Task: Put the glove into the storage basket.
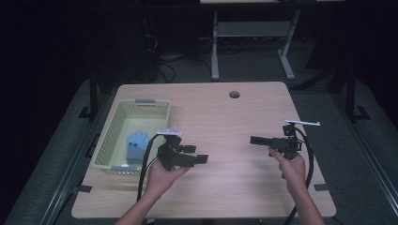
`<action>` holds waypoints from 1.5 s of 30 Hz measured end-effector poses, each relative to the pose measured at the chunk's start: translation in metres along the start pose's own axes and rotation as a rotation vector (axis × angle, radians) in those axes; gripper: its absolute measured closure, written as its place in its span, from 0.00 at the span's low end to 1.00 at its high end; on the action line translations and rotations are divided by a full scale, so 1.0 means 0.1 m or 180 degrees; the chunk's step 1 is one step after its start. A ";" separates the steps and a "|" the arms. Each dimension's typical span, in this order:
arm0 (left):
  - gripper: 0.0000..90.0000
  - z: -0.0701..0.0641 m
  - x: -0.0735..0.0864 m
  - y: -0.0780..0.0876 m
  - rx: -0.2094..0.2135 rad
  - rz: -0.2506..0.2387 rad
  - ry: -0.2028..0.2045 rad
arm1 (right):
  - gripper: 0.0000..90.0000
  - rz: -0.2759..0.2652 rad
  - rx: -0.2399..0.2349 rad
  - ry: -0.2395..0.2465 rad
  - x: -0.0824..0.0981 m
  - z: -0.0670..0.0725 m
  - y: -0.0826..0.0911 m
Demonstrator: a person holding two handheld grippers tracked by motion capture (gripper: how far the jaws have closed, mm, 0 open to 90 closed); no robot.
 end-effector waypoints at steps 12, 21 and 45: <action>0.23 -0.10 0.15 -0.13 0.0092 0.0079 -0.0066 | 0.30 0.0039 0.0056 -0.0042 0.17 -0.17 0.05; 0.23 -0.15 0.26 -0.20 0.0129 0.0075 -0.0098 | 0.30 0.0063 0.0103 -0.0051 0.31 -0.31 0.14; 0.23 -0.27 0.66 -0.28 0.0229 0.0120 -0.0191 | 0.28 0.0017 0.0019 -0.0001 0.76 -0.36 0.33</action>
Point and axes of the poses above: each handheld gripper's, and its own axes: y roughly backward along the jaws, x roughly out of its underside, z roughly to its left, the point moved 8 cm from there along -y, roughly forward along the jaws, and after that the axes turned 6 degrees about -y, right-handed, at the moved point
